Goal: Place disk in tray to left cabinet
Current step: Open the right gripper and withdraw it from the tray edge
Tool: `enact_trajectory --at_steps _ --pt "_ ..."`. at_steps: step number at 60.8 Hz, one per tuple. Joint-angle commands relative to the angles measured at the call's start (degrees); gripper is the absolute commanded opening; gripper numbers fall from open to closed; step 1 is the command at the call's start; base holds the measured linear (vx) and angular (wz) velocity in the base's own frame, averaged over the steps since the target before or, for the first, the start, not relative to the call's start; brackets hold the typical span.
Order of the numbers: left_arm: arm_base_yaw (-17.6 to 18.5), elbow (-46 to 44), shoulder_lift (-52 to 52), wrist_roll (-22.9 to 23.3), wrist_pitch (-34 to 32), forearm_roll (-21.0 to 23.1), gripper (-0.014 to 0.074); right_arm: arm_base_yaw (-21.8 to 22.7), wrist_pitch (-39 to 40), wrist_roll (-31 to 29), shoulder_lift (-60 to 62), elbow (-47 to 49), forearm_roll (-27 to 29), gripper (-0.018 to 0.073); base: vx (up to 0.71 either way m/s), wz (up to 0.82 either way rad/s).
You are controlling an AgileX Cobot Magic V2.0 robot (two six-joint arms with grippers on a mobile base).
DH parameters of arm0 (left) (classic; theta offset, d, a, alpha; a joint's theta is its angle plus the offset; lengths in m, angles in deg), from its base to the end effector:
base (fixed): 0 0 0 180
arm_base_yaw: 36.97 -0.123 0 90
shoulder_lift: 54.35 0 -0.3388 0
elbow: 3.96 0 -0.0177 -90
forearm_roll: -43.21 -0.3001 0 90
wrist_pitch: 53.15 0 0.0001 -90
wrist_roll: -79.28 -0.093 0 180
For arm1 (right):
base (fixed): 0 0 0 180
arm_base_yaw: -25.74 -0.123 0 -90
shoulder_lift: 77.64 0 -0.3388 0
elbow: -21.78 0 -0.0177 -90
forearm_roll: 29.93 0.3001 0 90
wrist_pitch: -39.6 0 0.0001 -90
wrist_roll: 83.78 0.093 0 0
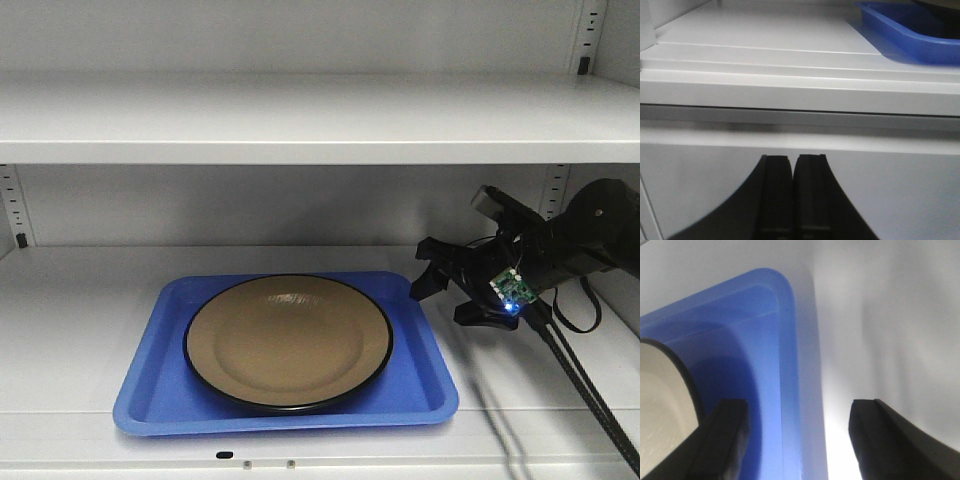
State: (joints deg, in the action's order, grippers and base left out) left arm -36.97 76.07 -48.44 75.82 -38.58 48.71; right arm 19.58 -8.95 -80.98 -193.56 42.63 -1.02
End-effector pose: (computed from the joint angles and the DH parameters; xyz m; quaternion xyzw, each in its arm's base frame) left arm 0.0525 -0.0023 0.1798 -0.0048 0.7685 -0.0197 0.6395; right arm 0.4979 0.0877 0.3526 0.0716 0.9224 0.2522 0.2835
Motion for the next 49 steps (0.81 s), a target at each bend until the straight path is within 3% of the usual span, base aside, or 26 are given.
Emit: enact_trajectory --at_steps 1,49 --pt "0.3 0.8 -0.3 0.2 -5.2 0.1 -0.0008 0.2 2.6 -0.3 3.4 1.9 1.5 0.0501 0.0 0.0" --pt "0.3 0.8 -0.3 0.1 -5.2 0.1 -0.0006 0.5 2.9 -0.3 6.4 -0.9 0.5 0.0481 0.0 0.0"
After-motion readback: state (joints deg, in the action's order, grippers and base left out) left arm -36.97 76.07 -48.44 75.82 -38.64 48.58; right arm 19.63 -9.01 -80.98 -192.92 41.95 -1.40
